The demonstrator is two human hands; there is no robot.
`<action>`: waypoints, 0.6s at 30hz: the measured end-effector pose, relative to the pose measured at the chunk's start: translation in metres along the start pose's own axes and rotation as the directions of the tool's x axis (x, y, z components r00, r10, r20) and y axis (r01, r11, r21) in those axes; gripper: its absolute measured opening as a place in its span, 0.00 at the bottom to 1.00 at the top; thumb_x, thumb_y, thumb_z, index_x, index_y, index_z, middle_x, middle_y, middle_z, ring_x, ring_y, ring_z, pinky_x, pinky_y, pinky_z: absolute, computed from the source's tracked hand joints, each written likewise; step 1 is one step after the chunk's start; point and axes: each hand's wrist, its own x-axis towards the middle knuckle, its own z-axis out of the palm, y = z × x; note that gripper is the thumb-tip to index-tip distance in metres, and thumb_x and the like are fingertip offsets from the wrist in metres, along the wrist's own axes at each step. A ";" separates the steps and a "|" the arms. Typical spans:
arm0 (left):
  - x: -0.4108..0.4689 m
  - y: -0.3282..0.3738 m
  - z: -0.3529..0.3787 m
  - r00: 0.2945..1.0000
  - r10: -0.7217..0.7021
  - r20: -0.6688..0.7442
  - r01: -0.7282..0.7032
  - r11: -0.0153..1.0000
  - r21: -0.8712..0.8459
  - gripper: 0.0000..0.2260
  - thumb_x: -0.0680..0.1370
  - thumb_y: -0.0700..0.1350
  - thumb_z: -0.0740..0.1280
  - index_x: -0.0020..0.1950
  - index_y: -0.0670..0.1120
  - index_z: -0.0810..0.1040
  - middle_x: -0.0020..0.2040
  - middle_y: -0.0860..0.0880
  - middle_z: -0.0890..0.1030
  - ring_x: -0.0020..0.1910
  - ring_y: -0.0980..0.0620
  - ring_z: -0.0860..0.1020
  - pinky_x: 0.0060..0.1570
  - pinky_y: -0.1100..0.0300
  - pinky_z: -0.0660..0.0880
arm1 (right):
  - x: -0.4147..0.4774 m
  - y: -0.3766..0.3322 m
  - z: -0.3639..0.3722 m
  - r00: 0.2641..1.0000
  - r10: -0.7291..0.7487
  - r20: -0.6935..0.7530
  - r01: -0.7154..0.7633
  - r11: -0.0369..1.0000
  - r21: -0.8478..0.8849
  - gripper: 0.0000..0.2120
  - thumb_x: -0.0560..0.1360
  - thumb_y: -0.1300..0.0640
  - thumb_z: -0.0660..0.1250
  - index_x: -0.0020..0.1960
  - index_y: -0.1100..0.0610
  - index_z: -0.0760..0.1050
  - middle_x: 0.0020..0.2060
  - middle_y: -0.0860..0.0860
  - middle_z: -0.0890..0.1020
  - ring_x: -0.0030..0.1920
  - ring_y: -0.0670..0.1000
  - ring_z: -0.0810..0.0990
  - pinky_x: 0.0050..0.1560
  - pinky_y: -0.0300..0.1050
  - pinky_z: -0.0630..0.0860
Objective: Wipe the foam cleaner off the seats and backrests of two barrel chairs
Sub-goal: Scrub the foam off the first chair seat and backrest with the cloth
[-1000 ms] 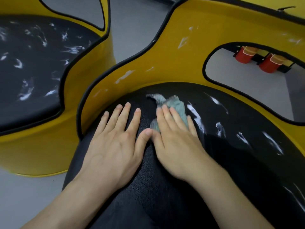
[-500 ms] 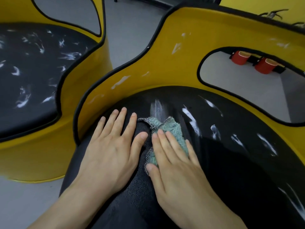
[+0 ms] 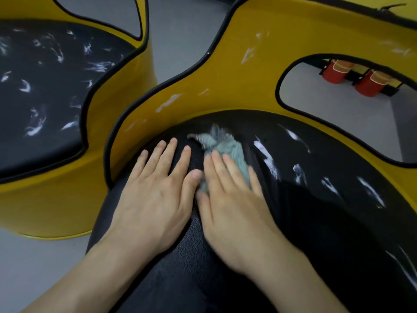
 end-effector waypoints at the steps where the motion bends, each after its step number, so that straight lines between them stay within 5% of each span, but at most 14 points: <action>1: 0.000 0.000 0.000 1.000 0.003 -0.002 -0.003 1.000 0.001 0.32 0.81 0.63 0.35 0.83 0.53 0.52 0.84 0.50 0.49 0.82 0.53 0.43 0.80 0.53 0.40 | -0.017 -0.003 0.002 1.000 -0.011 -0.018 0.011 1.000 -0.002 0.31 0.81 0.42 0.36 0.82 0.51 0.39 0.81 0.46 0.41 0.79 0.45 0.35 0.79 0.54 0.38; 3: 0.001 0.000 0.000 1.000 0.003 -0.008 -0.003 1.000 -0.008 0.33 0.81 0.63 0.35 0.83 0.52 0.53 0.84 0.49 0.50 0.82 0.52 0.44 0.80 0.53 0.40 | -0.026 -0.002 0.003 1.000 -0.007 -0.012 0.007 1.000 0.009 0.32 0.81 0.41 0.37 0.82 0.50 0.42 0.81 0.44 0.43 0.80 0.43 0.38 0.78 0.54 0.40; 6: 0.001 0.001 0.000 1.000 0.001 -0.007 -0.001 1.000 -0.013 0.34 0.81 0.64 0.35 0.83 0.52 0.55 0.83 0.48 0.51 0.82 0.52 0.46 0.80 0.53 0.41 | 0.005 0.007 -0.003 0.998 0.016 0.065 -0.015 1.000 -0.016 0.31 0.81 0.40 0.33 0.81 0.48 0.33 0.79 0.42 0.33 0.77 0.42 0.29 0.78 0.55 0.33; 12: -0.001 0.002 -0.002 1.000 -0.002 0.021 0.001 0.999 0.038 0.38 0.79 0.69 0.33 0.84 0.52 0.52 0.84 0.48 0.50 0.82 0.52 0.45 0.80 0.53 0.40 | 0.095 0.028 -0.014 0.994 0.069 0.083 -0.066 0.997 -0.039 0.30 0.85 0.42 0.42 0.82 0.51 0.39 0.81 0.46 0.39 0.80 0.47 0.36 0.77 0.59 0.35; 18: -0.001 0.002 -0.004 0.999 -0.009 0.051 0.006 0.998 0.060 0.41 0.76 0.72 0.31 0.84 0.53 0.47 0.84 0.49 0.45 0.82 0.53 0.40 0.80 0.54 0.38 | 0.037 0.023 -0.011 1.000 0.017 0.020 -0.016 0.998 -0.060 0.31 0.83 0.40 0.36 0.82 0.50 0.36 0.81 0.44 0.38 0.79 0.44 0.34 0.79 0.56 0.37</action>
